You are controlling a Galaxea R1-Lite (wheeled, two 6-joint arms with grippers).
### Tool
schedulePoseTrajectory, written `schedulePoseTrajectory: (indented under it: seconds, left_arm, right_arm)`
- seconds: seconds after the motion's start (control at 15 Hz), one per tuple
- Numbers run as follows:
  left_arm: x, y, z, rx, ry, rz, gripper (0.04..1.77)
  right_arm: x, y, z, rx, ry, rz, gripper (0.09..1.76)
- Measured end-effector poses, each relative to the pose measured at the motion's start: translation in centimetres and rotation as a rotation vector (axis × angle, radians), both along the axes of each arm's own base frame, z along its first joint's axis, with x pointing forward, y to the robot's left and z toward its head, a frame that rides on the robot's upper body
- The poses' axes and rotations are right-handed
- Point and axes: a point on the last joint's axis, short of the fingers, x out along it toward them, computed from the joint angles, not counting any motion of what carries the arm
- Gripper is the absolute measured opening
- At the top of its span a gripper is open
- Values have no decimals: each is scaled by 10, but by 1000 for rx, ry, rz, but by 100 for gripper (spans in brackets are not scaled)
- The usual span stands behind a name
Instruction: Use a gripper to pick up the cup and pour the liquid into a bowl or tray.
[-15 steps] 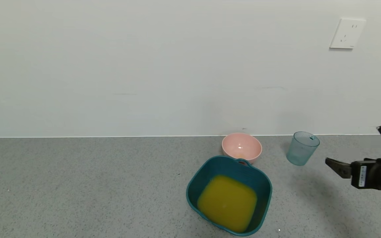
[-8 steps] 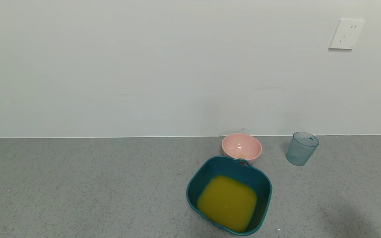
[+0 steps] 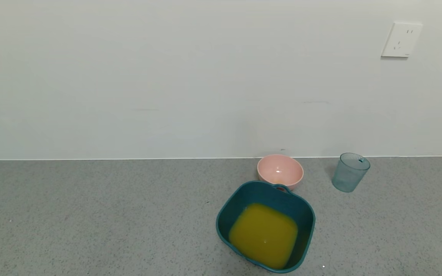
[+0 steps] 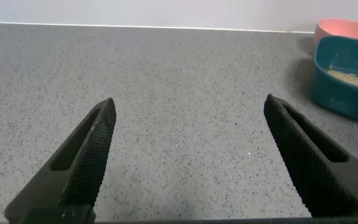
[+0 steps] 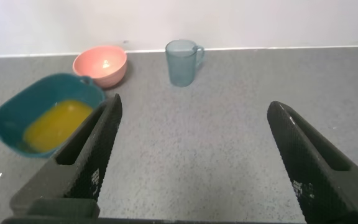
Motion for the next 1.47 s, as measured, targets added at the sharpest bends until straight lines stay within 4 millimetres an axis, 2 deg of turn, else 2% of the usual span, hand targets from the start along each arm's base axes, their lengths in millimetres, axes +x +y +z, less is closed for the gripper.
schedulePoseTrajectory:
  seconds: [0.47, 0.73, 1.2, 1.47]
  left_arm:
    - [0, 0, 0, 0, 0, 0, 172]
    - [0, 0, 0, 0, 0, 0, 172]
    - [0, 0, 0, 0, 0, 0, 172]
    - [0, 0, 0, 0, 0, 0, 172]
  right_arm:
    - [-26, 7, -11, 22, -55, -12, 170]
    - [-35, 8, -3, 34, -111, 5, 170]
    - [-35, 4, -10, 35, -106, 43, 170]
    - [-40, 2, -25, 33, -116, 71, 170]
